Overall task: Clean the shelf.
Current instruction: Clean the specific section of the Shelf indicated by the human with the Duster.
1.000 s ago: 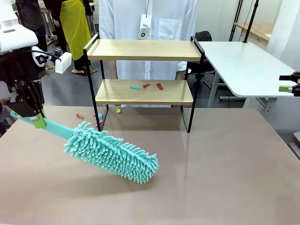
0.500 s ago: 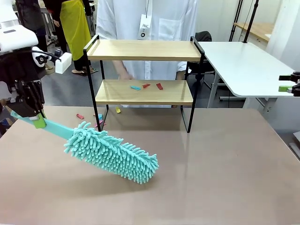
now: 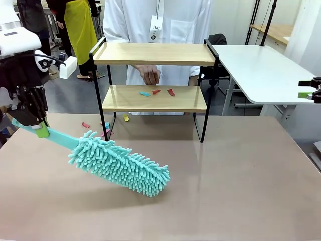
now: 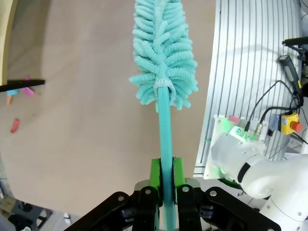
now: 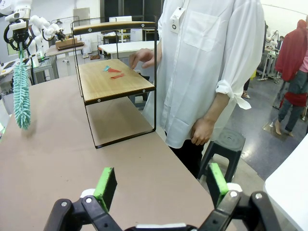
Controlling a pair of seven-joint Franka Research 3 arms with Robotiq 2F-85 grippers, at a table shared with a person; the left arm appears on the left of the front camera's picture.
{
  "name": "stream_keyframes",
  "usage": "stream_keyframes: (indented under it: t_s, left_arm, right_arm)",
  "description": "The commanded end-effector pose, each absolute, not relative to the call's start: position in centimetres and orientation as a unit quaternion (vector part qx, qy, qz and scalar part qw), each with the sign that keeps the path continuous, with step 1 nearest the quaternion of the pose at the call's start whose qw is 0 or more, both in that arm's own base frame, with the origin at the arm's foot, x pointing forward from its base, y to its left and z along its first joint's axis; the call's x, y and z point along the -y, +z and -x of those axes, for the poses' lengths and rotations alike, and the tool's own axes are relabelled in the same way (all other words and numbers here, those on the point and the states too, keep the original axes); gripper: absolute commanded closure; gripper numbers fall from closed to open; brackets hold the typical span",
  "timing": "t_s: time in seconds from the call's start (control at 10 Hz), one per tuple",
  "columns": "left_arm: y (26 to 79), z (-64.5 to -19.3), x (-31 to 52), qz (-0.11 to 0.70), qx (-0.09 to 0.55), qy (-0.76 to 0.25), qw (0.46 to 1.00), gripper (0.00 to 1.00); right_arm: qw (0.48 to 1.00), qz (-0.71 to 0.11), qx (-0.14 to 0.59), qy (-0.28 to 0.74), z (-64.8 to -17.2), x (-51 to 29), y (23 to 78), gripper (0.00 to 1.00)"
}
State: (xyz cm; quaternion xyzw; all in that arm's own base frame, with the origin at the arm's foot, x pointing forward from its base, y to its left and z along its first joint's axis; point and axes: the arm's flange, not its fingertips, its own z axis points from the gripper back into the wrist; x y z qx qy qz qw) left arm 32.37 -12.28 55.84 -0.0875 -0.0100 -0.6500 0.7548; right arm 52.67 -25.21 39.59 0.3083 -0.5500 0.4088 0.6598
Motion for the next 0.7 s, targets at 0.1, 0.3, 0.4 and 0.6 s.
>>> stream_keyframes:
  t_s: [0.1, 0.3, 0.4, 0.6]
  left_arm:
    - [56.18, -32.35, 12.05, 0.085, 0.007, -0.650, 0.755, 0.87]
    - [56.18, -32.35, 12.05, 0.085, 0.007, -0.650, 0.755, 0.87]
    - [56.18, -32.35, 12.05, 0.085, 0.007, -0.650, 0.755, 0.87]
    - [56.18, -32.35, 12.05, 0.085, 0.007, -0.650, 0.755, 0.87]
  right_arm:
    - [0.670, -0.303, 0.542, 0.406, -52.74, 24.82, 40.24, 0.00]
    - [0.670, -0.303, 0.542, 0.406, -52.74, 24.82, 40.24, 0.00]
    - [0.670, -0.303, 0.542, 0.406, -52.74, 24.82, 40.24, 0.00]
    - [0.670, -0.303, 0.542, 0.406, -52.74, 24.82, 40.24, 0.00]
